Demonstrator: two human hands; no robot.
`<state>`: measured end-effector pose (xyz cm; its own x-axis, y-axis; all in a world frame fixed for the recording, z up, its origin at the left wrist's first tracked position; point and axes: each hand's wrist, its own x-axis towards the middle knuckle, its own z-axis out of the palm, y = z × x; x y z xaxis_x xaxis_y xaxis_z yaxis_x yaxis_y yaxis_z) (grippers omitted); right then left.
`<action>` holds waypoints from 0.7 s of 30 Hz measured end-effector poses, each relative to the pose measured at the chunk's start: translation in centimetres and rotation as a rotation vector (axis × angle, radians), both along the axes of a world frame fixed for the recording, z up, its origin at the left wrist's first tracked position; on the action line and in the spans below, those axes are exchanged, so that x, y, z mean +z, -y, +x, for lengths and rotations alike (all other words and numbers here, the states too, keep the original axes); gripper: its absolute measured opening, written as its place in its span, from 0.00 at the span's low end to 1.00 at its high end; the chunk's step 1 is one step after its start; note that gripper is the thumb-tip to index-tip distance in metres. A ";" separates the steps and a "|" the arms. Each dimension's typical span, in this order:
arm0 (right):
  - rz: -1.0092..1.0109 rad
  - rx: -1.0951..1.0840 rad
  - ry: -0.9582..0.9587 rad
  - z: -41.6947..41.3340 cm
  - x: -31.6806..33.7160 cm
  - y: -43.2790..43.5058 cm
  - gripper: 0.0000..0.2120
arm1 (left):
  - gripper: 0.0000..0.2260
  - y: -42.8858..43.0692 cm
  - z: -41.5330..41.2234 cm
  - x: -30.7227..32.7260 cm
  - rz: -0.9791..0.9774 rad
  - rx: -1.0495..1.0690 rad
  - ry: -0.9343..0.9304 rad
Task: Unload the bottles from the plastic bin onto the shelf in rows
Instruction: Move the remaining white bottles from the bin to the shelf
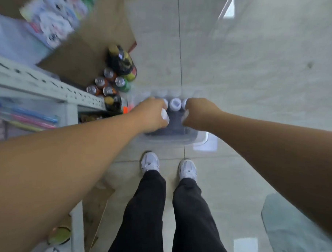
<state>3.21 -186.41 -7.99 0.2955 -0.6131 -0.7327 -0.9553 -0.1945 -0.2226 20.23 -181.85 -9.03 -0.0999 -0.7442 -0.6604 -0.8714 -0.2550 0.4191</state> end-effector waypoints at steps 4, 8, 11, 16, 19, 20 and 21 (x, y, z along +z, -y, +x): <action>-0.049 0.093 0.010 -0.3 15.0 4.1 0.22 | 0.11 5.1 0.8 15.2 -0.027 -0.156 0.035; -0.176 0.139 0.062 0.3 31.1 8.4 0.23 | 0.09 10.1 2.2 31.7 -0.096 -0.197 0.068; -0.268 0.209 0.073 1.1 42.9 10.1 0.18 | 0.13 11.2 3.2 43.8 -0.168 -0.190 0.092; -0.348 0.159 0.196 2.4 59.0 11.3 0.16 | 0.15 9.5 4.9 60.4 -0.294 -0.111 0.095; -0.434 0.216 0.290 3.5 66.6 9.6 0.15 | 0.14 5.2 5.3 67.6 -0.402 -0.070 0.196; -0.490 0.256 0.300 4.0 68.8 8.7 0.15 | 0.14 3.3 5.5 69.6 -0.433 -0.045 0.233; -0.524 0.288 0.330 4.5 70.6 7.8 0.14 | 0.13 1.3 5.7 71.4 -0.458 -0.005 0.253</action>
<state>7.73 -194.18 62.66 0.6573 -0.7256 -0.2036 -0.7474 -0.5926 -0.3004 25.89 -183.14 62.37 0.0164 -0.9624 -0.2712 -0.9607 -0.0904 0.2626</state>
